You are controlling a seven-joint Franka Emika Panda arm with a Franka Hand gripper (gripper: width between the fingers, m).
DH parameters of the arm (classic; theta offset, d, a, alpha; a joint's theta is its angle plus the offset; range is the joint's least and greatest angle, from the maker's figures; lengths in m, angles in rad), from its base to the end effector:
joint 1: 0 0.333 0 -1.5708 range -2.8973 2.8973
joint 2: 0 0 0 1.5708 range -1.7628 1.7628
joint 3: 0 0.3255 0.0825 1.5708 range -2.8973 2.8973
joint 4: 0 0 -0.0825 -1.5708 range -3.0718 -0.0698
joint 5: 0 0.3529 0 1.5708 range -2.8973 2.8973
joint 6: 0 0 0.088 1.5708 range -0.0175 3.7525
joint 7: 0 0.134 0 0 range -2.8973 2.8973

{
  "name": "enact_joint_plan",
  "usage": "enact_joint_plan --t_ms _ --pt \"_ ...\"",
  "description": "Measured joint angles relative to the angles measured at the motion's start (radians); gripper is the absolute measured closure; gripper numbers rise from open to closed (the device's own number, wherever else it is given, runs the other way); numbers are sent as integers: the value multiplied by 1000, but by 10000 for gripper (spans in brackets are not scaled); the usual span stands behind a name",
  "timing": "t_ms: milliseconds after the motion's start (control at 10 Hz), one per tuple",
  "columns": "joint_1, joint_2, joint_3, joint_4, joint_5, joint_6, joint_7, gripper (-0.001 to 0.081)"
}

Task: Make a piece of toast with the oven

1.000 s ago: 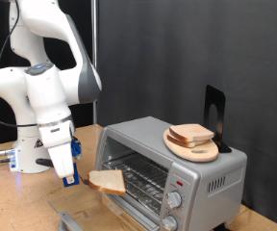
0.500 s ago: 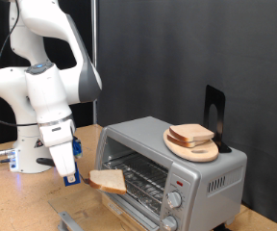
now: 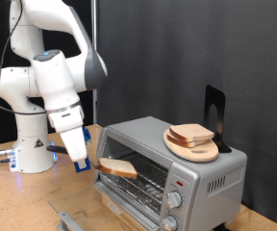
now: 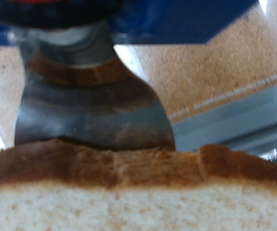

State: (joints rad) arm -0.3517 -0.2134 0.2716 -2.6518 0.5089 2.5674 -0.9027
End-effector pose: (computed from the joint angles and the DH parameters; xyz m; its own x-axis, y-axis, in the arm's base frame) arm 0.4056 -0.0358 0.3280 0.8932 0.3719 0.2529 0.4070 -0.9077 -0.1027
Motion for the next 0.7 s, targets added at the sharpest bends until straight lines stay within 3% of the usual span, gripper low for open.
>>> enact_joint_plan --t_ms 200,700 --pt "3 -25 42 -8 -20 23 45 537" --pt "2 -16 138 -46 -65 213 88 537"
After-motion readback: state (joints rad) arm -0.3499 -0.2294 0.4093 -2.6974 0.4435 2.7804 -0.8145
